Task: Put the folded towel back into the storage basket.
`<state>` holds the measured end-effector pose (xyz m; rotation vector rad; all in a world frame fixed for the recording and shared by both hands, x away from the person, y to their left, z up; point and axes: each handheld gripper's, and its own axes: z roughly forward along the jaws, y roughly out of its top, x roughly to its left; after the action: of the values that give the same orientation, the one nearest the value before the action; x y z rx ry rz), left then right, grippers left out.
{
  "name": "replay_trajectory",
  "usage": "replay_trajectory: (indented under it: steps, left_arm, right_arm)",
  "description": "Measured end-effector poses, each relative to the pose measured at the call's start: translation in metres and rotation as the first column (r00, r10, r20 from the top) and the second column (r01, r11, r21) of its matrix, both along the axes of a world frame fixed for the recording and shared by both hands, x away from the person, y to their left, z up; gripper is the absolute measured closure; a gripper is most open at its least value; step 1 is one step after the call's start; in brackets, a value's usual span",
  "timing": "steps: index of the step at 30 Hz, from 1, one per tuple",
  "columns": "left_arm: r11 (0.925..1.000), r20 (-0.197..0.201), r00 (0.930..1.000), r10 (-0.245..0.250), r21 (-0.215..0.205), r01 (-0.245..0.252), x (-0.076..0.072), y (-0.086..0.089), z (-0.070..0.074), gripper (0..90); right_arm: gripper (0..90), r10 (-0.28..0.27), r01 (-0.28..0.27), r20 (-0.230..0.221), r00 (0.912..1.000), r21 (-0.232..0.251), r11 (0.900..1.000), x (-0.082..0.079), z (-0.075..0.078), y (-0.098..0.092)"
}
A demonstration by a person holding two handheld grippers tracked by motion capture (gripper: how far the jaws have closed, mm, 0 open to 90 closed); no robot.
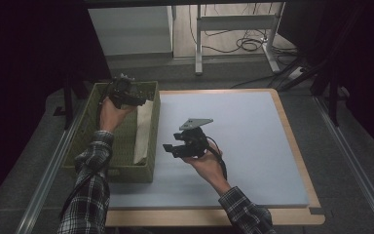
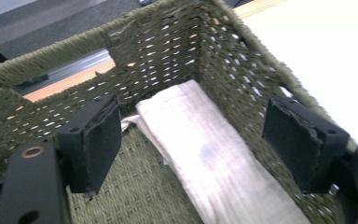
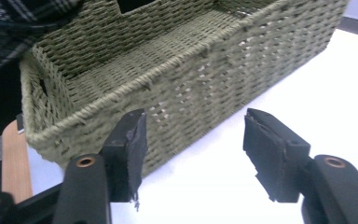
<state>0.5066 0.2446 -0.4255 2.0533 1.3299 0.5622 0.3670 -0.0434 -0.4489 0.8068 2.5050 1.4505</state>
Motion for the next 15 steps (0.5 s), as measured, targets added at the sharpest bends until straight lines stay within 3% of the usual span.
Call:
replay_trajectory:
  steps: [4, 8, 15]
  left_arm:
    - [0.9981, 0.023, 0.9992, -0.033, -0.051, 0.034, -0.011, -0.006, 0.004, 16.7]
    - [0.9972, 0.041, 0.998, -0.049, -0.054, 0.051, -0.02, -0.013, 0.007, 13.3]
    - [0.9911, 0.066, 0.995, -0.075, -0.105, 0.081, -0.039, -0.025, 0.011, 9.1]
  right_arm:
    - [32.8, -0.008, 0.008, 0.007, 1.0, -0.007, 1.0, -0.001, -0.002, -0.012]
    - [29.6, -0.022, 0.023, 0.018, 0.9996, -0.026, 0.999, -0.002, -0.005, -0.025]
    - [24.8, -0.038, 0.038, 0.011, 0.9992, -0.035, 0.999, -0.002, -0.011, -0.049]
